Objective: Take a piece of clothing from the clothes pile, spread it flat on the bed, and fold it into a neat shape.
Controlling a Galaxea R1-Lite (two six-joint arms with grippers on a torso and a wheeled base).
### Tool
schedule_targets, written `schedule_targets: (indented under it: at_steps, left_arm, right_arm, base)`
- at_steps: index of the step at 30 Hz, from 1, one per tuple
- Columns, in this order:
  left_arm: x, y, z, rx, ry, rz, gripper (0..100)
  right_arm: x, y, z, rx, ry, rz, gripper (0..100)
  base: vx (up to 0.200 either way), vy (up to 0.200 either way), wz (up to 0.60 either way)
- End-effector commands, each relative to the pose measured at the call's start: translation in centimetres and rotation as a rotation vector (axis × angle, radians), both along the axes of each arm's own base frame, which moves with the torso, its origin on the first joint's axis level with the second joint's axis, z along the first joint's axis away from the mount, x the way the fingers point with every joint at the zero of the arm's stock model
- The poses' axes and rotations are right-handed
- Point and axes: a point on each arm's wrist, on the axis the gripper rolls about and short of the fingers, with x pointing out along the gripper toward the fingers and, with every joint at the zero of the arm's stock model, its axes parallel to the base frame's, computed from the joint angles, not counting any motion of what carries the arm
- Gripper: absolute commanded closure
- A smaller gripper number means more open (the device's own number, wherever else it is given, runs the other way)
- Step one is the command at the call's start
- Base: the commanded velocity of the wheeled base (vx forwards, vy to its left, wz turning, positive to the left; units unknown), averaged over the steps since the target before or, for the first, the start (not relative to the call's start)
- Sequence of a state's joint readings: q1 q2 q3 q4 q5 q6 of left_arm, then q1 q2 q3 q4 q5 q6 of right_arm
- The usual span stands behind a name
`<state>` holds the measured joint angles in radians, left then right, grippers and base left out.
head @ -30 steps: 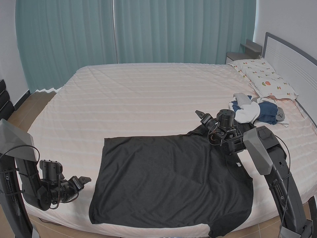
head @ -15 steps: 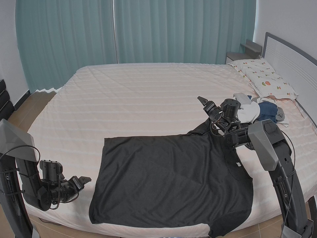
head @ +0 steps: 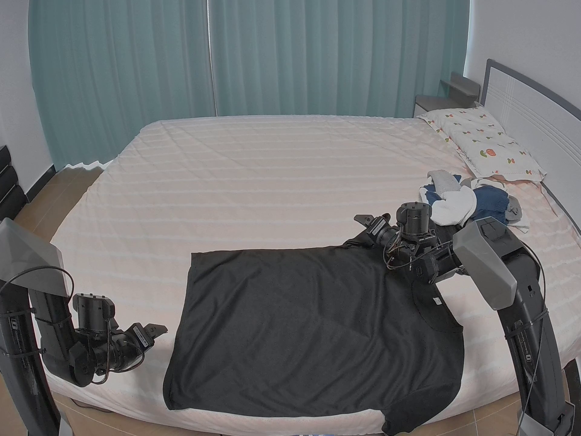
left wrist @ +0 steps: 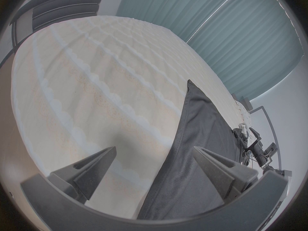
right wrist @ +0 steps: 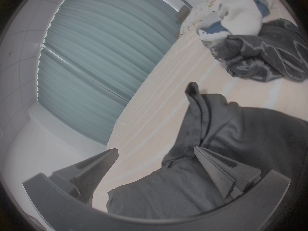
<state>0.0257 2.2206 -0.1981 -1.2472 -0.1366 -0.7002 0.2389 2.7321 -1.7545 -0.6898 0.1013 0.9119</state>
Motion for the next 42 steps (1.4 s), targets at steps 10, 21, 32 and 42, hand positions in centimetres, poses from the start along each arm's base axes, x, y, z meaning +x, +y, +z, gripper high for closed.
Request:
schedule_targets:
  at_steps: [10,21,32,42]
  left_arm:
    - [-0.1,0.0,-0.4,-0.002,0.018,0.0,0]
    - [-0.1,-0.1,-0.6,-0.002,0.025,-0.005,0]
    - [-0.1,-0.1,-0.9,-0.003,0.038,-0.005,0]
    - [-0.2,-0.1,-0.9,-0.001,0.038,-0.004,0]
  right_arm:
    - [-1.3,0.6,-0.7,0.058,0.129,0.037,0]
    - [0.5,1.2,-3.0,0.056,0.096,-0.004,0]
    - [2.2,1.5,-3.2,0.062,-0.023,-0.074,0]
    - [2.5,1.2,5.4,0.151,-0.352,-0.023,0]
  base:
    - [0.0,0.0,0.0]
    - [0.0,0.0,0.0]
    - [0.0,0.0,0.0]
    - [0.0,0.0,0.0]
